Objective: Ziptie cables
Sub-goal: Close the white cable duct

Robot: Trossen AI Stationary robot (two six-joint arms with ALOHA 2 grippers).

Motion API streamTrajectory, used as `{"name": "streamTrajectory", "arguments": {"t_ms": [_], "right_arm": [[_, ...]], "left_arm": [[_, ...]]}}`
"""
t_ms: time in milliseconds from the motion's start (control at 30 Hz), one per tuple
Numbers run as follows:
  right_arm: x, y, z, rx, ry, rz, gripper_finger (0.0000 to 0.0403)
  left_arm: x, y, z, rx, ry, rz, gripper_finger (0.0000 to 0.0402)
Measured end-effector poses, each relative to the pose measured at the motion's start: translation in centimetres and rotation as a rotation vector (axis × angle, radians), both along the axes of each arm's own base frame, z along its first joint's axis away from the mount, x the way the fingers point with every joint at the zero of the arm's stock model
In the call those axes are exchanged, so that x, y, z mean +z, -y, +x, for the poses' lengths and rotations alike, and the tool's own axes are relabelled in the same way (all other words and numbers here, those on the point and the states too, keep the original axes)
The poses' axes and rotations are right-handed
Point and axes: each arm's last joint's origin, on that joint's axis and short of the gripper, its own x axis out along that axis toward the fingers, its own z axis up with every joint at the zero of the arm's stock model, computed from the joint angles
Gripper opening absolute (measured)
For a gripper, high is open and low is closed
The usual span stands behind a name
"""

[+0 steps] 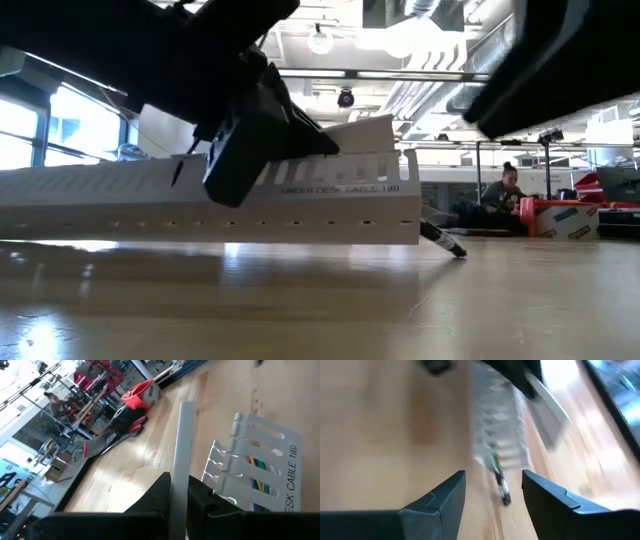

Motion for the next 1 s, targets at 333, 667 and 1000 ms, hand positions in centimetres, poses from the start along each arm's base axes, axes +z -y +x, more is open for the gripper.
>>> {"name": "streamTrajectory", "arguments": {"t_ms": [333,667,1000], "right_arm": [[-5.0,1.4,-0.8,-0.135,0.369,0.238,0.0181],[-5.8,3.1,0.6,-0.037,0.375,0.308,0.0156],[-6.0,3.7,1.0,0.042,0.302,0.223,0.0012]], "left_arm": [[0.7,0.2,0.3,-0.022,0.036,0.014,0.0013],[0.9,0.4,0.4,-0.035,0.055,0.011,0.0013],[1.2,0.3,0.6,-0.032,0.079,0.025,0.0013]]}}
